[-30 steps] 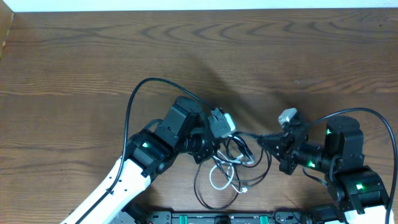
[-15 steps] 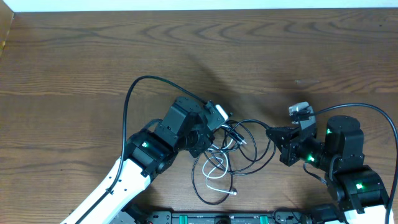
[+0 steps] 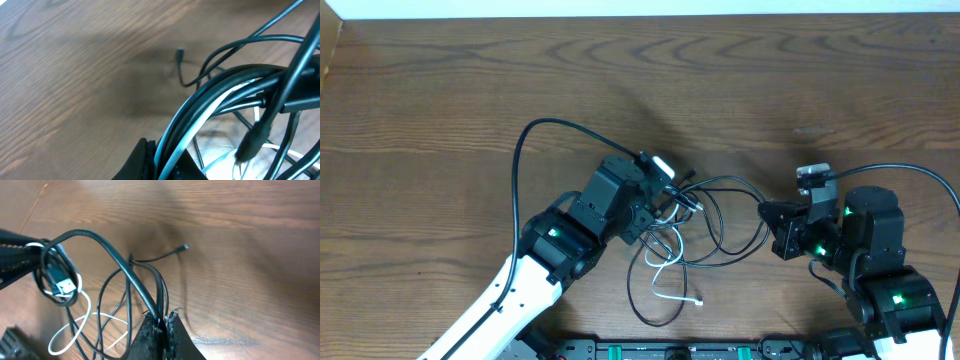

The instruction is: Untangle cables

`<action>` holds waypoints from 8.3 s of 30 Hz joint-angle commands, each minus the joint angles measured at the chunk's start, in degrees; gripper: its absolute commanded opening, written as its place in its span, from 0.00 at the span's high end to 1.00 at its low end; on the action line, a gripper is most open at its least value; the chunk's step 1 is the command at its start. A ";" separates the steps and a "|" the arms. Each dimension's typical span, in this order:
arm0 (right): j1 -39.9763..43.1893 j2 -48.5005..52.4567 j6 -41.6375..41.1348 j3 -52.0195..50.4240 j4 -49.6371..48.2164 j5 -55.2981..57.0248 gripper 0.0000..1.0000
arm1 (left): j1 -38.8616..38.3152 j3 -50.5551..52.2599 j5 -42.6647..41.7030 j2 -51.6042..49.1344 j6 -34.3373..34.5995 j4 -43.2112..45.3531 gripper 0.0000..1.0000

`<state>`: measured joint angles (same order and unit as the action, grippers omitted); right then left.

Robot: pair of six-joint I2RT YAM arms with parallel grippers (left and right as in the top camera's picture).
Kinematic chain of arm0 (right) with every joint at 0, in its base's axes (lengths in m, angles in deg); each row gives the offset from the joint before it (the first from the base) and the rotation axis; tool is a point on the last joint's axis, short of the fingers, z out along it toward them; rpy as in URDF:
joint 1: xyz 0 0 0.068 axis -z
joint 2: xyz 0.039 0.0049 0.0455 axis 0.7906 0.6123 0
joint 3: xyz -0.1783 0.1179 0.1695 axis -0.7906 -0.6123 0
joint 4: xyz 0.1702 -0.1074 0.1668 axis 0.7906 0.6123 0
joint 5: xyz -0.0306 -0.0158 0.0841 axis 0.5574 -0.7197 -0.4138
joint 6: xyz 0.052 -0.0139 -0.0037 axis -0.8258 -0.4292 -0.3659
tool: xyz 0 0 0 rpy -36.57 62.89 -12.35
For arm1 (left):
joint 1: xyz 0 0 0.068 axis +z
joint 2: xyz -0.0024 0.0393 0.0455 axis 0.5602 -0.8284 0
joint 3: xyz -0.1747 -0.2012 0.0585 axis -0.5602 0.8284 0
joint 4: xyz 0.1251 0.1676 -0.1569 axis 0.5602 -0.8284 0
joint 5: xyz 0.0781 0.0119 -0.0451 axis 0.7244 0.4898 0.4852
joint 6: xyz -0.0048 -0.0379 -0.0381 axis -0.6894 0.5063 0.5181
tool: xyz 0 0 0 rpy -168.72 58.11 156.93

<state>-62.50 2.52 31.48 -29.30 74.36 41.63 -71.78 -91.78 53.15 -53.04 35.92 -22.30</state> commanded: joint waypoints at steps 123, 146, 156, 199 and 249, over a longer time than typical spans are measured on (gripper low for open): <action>0.02 7.78 9.22 -0.61 -3.19 -20.17 0.07 | 0.22 -0.15 -4.13 0.46 56.54 10.99 0.93; 0.04 7.78 10.54 -0.61 -7.48 -22.51 0.07 | 0.24 -0.09 -9.38 0.35 -2.38 4.02 0.92; 0.04 7.78 10.54 -0.61 -7.30 -22.49 0.08 | 0.24 -0.09 -9.53 0.35 -4.50 2.82 0.93; 0.02 7.78 -11.98 -0.61 -18.21 -26.95 0.08 | -4.92 -0.09 -9.53 0.35 64.37 12.09 0.93; -3.04 13.03 -11.98 -0.61 -23.85 -25.86 0.99 | -8.22 -0.09 -6.40 4.39 47.82 12.31 0.07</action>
<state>-66.33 15.55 18.54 -29.67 50.51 16.17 -79.65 -91.71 46.66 -51.51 90.68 -9.84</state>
